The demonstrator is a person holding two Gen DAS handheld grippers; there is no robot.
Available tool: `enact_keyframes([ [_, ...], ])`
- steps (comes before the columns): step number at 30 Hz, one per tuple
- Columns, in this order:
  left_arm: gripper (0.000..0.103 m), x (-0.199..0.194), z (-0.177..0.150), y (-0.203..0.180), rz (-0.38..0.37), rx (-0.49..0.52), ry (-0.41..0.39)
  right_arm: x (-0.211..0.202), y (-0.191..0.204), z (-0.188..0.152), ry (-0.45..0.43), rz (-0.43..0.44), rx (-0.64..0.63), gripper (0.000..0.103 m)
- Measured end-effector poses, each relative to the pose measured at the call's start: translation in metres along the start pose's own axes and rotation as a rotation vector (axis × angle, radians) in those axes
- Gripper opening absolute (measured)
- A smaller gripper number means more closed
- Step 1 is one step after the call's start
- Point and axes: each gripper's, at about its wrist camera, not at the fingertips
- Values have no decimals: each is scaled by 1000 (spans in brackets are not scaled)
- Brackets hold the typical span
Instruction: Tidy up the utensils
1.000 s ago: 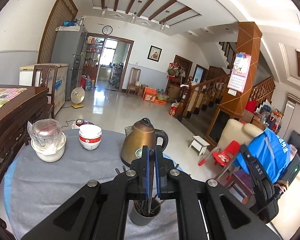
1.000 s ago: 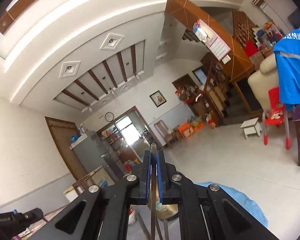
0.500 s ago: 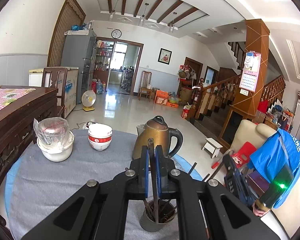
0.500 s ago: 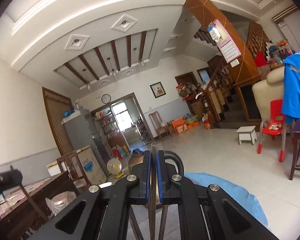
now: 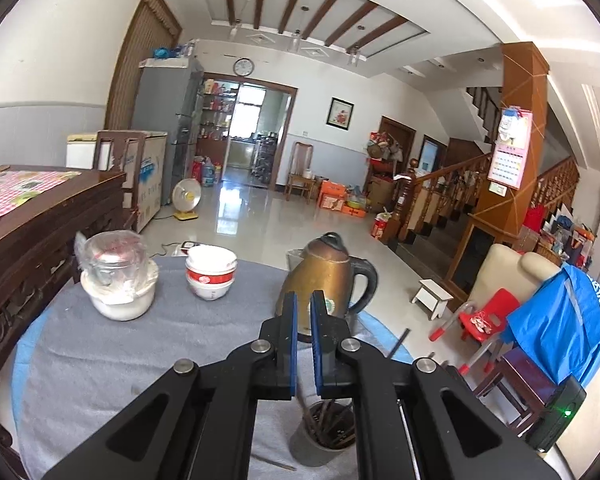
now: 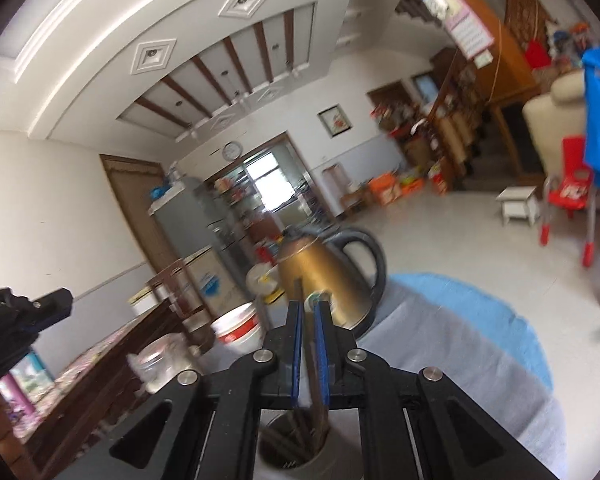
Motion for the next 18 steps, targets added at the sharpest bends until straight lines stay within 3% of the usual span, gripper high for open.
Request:
enact_keyframes([
  [2, 6, -5, -2, 17, 9, -26, 12, -5, -6, -2, 27, 23, 20, 10],
  [4, 21, -9, -6, 38, 47, -50, 32, -15, -16, -2, 35, 50, 43, 18],
  [6, 41, -10, -15, 64, 84, -95, 58, -28, -30, -3, 13, 68, 88, 42],
  [7, 49, -7, -21, 79, 99, -124, 85, -36, -39, -3, -5, 81, 118, 73],
  [8, 50, -1, -27, 93, 110, -150, 122, -44, -41, -4, -36, 91, 145, 79],
  [10, 50, 19, -45, 127, 166, -228, 251, -63, -56, -11, -91, 74, 164, 79],
  [14, 50, 61, -77, 182, 210, -396, 445, -74, -76, -23, -60, -6, 142, 76],
  [18, 50, 111, -106, 217, 283, -509, 609, -81, -92, -34, -23, -82, 80, 62],
])
Point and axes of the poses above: each gripper's, at about its wrist camera, not at the fingertips, and x roughly the way its jaws point, y to its left, z to its top, and after that the axes turned 5 degrees about -z, right-handed
